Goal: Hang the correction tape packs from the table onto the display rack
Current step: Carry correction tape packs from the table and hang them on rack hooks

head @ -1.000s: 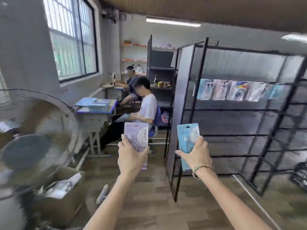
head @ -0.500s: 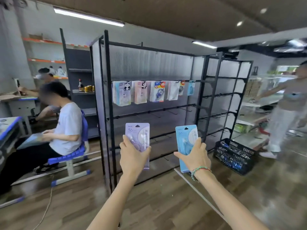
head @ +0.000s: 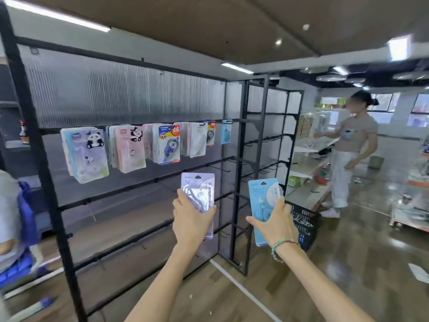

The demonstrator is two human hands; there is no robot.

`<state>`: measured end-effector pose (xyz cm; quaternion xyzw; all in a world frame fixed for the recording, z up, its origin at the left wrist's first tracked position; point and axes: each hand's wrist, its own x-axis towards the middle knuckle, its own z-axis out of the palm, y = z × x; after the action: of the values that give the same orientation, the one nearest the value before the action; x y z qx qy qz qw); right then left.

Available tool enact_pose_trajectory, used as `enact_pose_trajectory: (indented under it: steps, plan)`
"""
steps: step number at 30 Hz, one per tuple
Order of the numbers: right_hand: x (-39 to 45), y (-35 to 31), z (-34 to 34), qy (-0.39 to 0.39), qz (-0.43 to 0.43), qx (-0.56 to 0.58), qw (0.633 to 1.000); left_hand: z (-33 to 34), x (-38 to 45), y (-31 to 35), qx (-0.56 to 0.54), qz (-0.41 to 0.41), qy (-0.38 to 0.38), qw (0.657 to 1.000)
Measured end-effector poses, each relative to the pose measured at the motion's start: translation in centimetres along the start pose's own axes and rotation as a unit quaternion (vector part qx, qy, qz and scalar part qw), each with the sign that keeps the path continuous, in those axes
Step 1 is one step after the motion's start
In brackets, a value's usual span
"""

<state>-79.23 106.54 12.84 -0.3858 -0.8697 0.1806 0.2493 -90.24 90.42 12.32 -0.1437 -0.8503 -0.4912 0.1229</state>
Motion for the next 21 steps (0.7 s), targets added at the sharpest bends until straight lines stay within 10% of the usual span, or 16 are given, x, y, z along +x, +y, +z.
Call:
enact_pose_trajectory:
  steps: [21]
  plan:
    - [33.2, 6.5, 8.7, 0.026, -0.001, 0.04, 0.999, 25.0, 21.9, 6.2, 0.006, 0.005, 0.015, 1.0]
